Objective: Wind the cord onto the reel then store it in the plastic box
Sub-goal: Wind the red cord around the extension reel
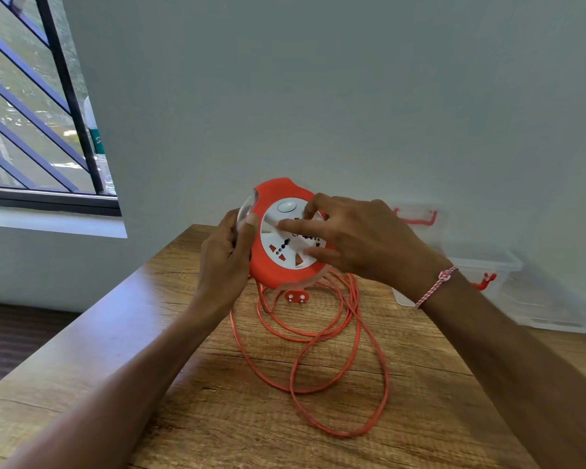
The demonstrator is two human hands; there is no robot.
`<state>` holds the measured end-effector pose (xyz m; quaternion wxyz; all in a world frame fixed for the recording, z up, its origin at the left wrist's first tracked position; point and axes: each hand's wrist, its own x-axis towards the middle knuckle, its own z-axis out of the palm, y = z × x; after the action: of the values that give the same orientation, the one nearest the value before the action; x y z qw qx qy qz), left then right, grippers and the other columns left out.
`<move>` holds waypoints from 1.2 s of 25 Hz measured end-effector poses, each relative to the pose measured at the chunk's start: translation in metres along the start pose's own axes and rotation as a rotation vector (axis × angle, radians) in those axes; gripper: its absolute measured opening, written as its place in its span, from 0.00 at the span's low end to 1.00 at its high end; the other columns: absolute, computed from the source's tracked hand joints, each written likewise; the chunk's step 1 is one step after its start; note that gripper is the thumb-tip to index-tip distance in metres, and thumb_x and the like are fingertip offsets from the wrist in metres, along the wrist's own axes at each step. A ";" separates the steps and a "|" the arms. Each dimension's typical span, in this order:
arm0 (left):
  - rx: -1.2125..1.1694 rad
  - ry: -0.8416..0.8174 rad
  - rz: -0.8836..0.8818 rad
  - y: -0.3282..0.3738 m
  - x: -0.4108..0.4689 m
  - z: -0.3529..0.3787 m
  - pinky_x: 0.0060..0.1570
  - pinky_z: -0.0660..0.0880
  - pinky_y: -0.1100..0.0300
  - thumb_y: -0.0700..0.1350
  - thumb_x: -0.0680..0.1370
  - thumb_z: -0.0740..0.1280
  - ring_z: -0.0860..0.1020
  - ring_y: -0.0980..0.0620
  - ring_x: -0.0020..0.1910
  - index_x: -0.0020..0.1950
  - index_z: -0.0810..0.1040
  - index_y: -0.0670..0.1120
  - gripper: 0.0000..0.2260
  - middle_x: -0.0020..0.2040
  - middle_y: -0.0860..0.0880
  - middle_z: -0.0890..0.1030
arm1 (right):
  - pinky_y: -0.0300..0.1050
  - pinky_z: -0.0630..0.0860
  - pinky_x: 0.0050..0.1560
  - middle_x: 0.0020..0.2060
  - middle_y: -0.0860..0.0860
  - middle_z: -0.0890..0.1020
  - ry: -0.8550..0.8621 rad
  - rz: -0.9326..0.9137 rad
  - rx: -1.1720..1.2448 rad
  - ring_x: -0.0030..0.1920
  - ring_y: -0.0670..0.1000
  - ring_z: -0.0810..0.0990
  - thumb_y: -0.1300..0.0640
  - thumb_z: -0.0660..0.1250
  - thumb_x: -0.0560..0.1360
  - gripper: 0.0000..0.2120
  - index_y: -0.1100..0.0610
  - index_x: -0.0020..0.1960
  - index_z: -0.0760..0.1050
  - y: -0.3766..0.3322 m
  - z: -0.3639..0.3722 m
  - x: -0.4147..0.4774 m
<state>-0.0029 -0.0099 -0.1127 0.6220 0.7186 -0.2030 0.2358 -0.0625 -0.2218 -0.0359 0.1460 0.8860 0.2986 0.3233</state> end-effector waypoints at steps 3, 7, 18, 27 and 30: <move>-0.011 -0.014 0.009 -0.002 0.000 0.001 0.42 0.86 0.44 0.60 0.85 0.60 0.88 0.50 0.43 0.63 0.80 0.50 0.18 0.46 0.49 0.87 | 0.41 0.63 0.33 0.60 0.50 0.80 0.007 -0.007 -0.092 0.53 0.51 0.83 0.39 0.60 0.83 0.25 0.37 0.79 0.62 -0.006 0.003 -0.001; -0.007 -0.036 0.017 0.000 -0.005 0.003 0.43 0.87 0.43 0.57 0.86 0.60 0.88 0.50 0.44 0.66 0.79 0.49 0.16 0.48 0.48 0.88 | 0.42 0.63 0.34 0.53 0.52 0.83 0.029 -0.014 -0.129 0.46 0.53 0.84 0.38 0.66 0.80 0.28 0.38 0.78 0.64 -0.011 0.008 0.000; 0.069 0.015 0.159 -0.006 -0.012 0.010 0.36 0.84 0.62 0.66 0.83 0.58 0.87 0.58 0.44 0.71 0.76 0.53 0.24 0.47 0.62 0.86 | 0.36 0.75 0.23 0.31 0.48 0.85 0.218 0.936 0.979 0.27 0.45 0.84 0.34 0.73 0.72 0.24 0.52 0.52 0.71 -0.049 0.024 0.009; 0.007 0.052 0.088 0.004 0.001 -0.005 0.41 0.85 0.39 0.63 0.83 0.59 0.87 0.49 0.43 0.61 0.76 0.64 0.11 0.48 0.54 0.86 | 0.41 0.69 0.31 0.59 0.53 0.78 0.071 0.074 -0.074 0.50 0.53 0.82 0.41 0.65 0.81 0.27 0.44 0.77 0.64 -0.016 0.010 0.001; 0.008 0.017 0.083 0.004 -0.002 -0.002 0.42 0.86 0.39 0.62 0.83 0.59 0.88 0.50 0.45 0.66 0.76 0.60 0.15 0.49 0.54 0.87 | 0.41 0.65 0.31 0.51 0.54 0.82 0.126 0.030 -0.140 0.46 0.54 0.83 0.42 0.67 0.80 0.26 0.44 0.76 0.68 -0.018 0.008 0.000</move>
<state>-0.0069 -0.0082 -0.1104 0.6107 0.7098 -0.2263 0.2684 -0.0652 -0.2082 -0.0503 0.1834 0.8559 0.2706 0.4007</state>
